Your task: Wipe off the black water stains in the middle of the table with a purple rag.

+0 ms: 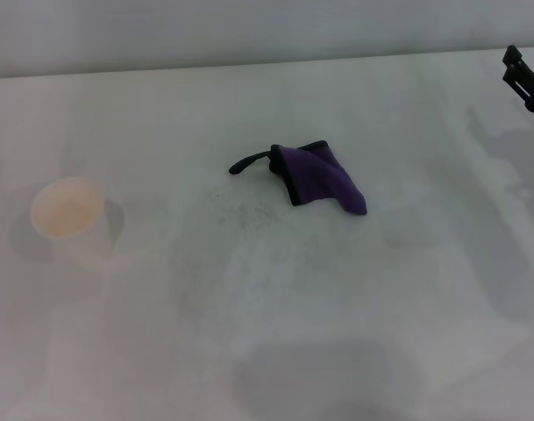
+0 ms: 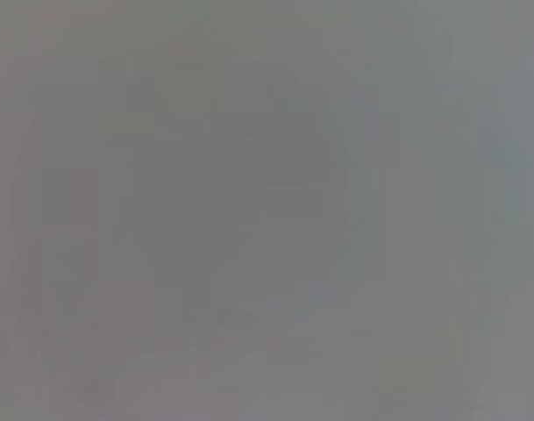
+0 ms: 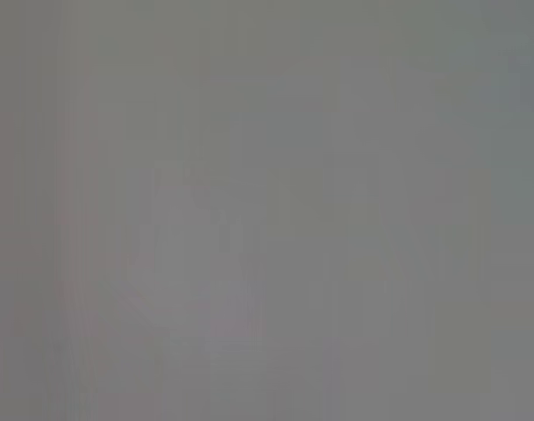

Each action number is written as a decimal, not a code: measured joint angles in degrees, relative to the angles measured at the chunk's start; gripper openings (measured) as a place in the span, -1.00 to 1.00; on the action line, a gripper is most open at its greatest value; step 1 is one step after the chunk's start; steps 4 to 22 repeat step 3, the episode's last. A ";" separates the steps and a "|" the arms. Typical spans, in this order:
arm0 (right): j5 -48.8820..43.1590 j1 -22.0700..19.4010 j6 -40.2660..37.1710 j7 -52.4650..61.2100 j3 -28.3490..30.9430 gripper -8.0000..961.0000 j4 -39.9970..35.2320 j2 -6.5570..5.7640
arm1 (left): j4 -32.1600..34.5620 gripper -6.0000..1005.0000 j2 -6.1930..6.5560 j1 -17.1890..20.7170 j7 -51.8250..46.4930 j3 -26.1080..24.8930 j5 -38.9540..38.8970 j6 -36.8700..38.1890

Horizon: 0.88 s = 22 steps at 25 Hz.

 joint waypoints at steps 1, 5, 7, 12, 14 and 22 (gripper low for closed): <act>0.00 0.06 0.05 0.30 0.00 0.74 -0.06 0.00 | -0.05 0.76 -0.01 -0.04 -0.39 0.01 0.00 0.00; 0.07 0.30 0.09 1.44 0.00 0.74 -0.08 0.00 | -0.09 0.76 -0.01 -0.06 -2.09 -0.23 0.00 0.06; 0.07 0.30 0.09 1.44 0.00 0.74 -0.08 0.00 | -0.09 0.76 -0.01 -0.06 -2.09 -0.23 0.00 0.06; 0.07 0.30 0.09 1.44 0.00 0.74 -0.08 0.00 | -0.09 0.76 -0.01 -0.06 -2.09 -0.23 0.00 0.06; 0.07 0.30 0.09 1.44 0.00 0.74 -0.08 0.00 | -0.09 0.76 -0.01 -0.06 -2.09 -0.23 0.00 0.06; 0.07 0.30 0.09 1.44 0.00 0.74 -0.08 0.00 | -0.09 0.76 -0.01 -0.06 -2.09 -0.23 0.00 0.06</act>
